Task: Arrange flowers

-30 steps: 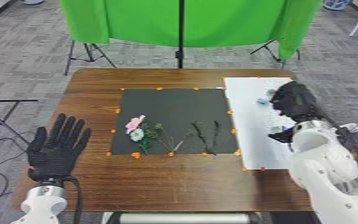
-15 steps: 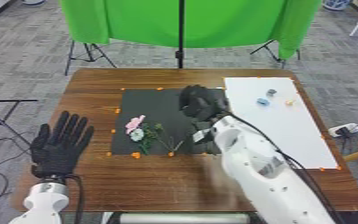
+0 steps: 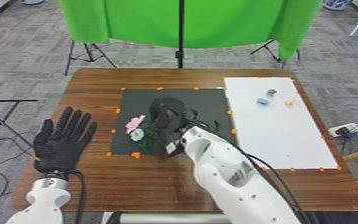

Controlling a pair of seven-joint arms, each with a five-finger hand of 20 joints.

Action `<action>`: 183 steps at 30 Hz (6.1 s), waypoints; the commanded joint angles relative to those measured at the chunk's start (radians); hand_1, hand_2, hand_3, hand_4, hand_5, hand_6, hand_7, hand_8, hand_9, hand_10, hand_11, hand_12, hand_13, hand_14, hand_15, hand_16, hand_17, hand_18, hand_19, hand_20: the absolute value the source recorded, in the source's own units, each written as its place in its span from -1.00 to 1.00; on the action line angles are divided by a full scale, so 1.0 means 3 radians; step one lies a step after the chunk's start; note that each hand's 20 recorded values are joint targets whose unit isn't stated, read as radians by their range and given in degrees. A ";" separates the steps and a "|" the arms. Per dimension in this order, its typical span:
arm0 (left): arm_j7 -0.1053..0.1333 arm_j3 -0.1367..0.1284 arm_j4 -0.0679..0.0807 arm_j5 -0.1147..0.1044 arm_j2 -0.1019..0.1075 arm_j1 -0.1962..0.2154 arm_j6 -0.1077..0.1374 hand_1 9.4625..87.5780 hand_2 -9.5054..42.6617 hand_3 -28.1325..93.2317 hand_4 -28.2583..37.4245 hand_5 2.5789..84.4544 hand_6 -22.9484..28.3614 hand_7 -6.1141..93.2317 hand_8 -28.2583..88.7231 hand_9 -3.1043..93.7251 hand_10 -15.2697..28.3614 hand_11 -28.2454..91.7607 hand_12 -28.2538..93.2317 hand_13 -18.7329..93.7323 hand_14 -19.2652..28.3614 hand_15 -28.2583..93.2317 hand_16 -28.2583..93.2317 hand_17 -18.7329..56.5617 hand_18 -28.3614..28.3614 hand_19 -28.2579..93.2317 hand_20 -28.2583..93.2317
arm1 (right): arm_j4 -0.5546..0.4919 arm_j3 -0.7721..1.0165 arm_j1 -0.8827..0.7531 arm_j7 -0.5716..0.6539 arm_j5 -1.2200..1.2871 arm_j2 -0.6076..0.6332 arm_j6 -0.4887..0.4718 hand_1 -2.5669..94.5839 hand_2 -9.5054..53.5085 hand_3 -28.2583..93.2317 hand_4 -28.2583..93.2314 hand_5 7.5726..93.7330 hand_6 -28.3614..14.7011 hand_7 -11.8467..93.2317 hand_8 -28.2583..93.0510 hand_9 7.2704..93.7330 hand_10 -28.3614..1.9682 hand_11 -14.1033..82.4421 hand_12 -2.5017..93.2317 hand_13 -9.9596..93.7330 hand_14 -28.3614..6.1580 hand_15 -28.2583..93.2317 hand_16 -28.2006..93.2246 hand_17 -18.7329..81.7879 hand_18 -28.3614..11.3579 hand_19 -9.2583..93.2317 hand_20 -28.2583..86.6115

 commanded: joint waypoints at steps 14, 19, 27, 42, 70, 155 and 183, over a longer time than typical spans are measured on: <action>-0.0118 0.0014 0.0044 0.0010 0.0025 -0.0031 -0.0034 -0.47 -0.08 0.72 -1.00 0.04 0.25 -0.68 -0.67 -0.13 0.38 -0.24 -0.38 -0.17 0.45 -0.03 -0.65 -0.69 0.46 0.00 -0.35 | 0.0297 -0.0084 -0.0011 0.0108 -0.0326 -0.0157 -0.0120 0.31 -1.00 0.66 -1.00 0.35 0.25 -0.10 -0.67 0.55 0.04 -0.36 -0.13 0.39 0.07 0.49 0.15 0.05 -0.67 0.95 0.43; -0.0124 0.0017 0.0049 0.0016 0.0023 -0.0036 -0.0036 -0.47 -0.09 0.73 -1.00 0.04 0.25 -0.68 -0.67 -0.13 0.38 -0.24 -0.38 -0.17 0.45 -0.03 -0.65 -0.69 0.46 0.00 -0.35 | 0.0260 -0.0081 0.0002 0.0104 -0.0329 -0.0156 -0.0077 0.16 -1.00 0.76 -1.00 0.28 0.29 -0.26 -0.83 0.37 -0.01 -0.16 -0.40 0.31 -0.08 0.64 0.07 0.02 -0.70 0.99 0.44; -0.0122 0.0007 0.0050 0.0018 0.0005 -0.0025 -0.0041 -0.46 -0.11 0.73 -1.00 0.04 0.25 -0.68 -0.67 -0.13 0.38 -0.24 -0.38 -0.17 0.44 -0.03 -0.65 -0.69 0.46 0.00 -0.35 | 0.0215 -0.0021 0.0013 0.0134 -0.0253 -0.0131 -0.0114 0.07 -1.00 0.83 -1.00 0.23 0.25 -0.32 -0.82 0.28 -0.06 -0.11 -0.56 0.27 -0.15 0.69 0.00 0.00 -0.73 0.99 0.44; -0.0133 0.0005 0.0049 0.0022 -0.0003 -0.0012 -0.0045 -0.45 -0.15 0.73 -1.00 0.04 0.25 -0.68 -0.67 -0.13 0.38 -0.24 -0.38 -0.17 0.44 -0.03 -0.65 -0.69 0.46 0.00 -0.35 | 0.0143 0.0001 -0.0040 0.0215 -0.0277 -0.0112 -0.0380 0.01 -1.00 0.87 -1.00 0.18 0.24 -0.41 -0.79 0.20 -0.06 -0.31 -0.62 0.21 -0.21 0.69 -0.11 -0.03 -0.77 0.96 0.45; 0.0021 -0.0107 -0.0067 -0.0005 -0.0102 0.0232 -0.0069 -0.45 -0.14 0.72 -1.00 0.04 0.26 -0.68 -0.67 -0.13 0.38 -0.24 -0.38 -0.17 0.45 -0.03 -0.65 -0.69 0.46 -0.01 -0.35 | 0.0277 0.1273 0.0015 0.0818 -0.0134 0.0986 -0.0244 -0.17 -1.00 0.85 -1.00 -0.08 0.12 -0.48 -0.75 -0.22 -0.22 -0.53 -0.69 -0.19 -0.37 -0.12 -0.32 -0.22 -0.72 0.58 0.16; -0.0077 -0.0075 -0.0047 -0.0001 -0.0152 0.0172 -0.0085 -0.46 -0.12 0.72 -1.00 0.04 0.25 -0.68 -0.67 -0.13 0.38 -0.24 -0.38 -0.17 0.44 -0.03 -0.65 -0.69 0.46 -0.01 -0.35 | -0.0435 0.0857 -0.0114 0.0385 -0.0191 0.0967 -0.0149 -0.10 -1.00 0.86 -1.00 -0.03 0.13 -0.50 -0.75 -0.01 -0.23 -0.45 -0.66 0.04 -0.20 0.00 -0.33 -0.15 -0.65 0.61 0.04; 0.0014 -0.0073 -0.0078 -0.0078 -0.0139 0.0236 0.0090 -0.49 -0.08 0.72 -1.00 0.05 0.26 -0.68 -0.67 -0.13 0.38 -0.24 -0.38 -0.17 0.45 -0.03 -0.65 -0.69 0.46 0.00 -0.35 | 0.1103 0.1211 0.0326 0.1243 0.0077 0.1191 -0.0503 0.10 -1.00 0.73 -1.00 -0.10 0.13 -0.45 -0.77 -0.18 -0.15 -0.48 -0.73 0.03 -0.15 -0.13 -0.32 -0.23 -0.55 0.41 -0.19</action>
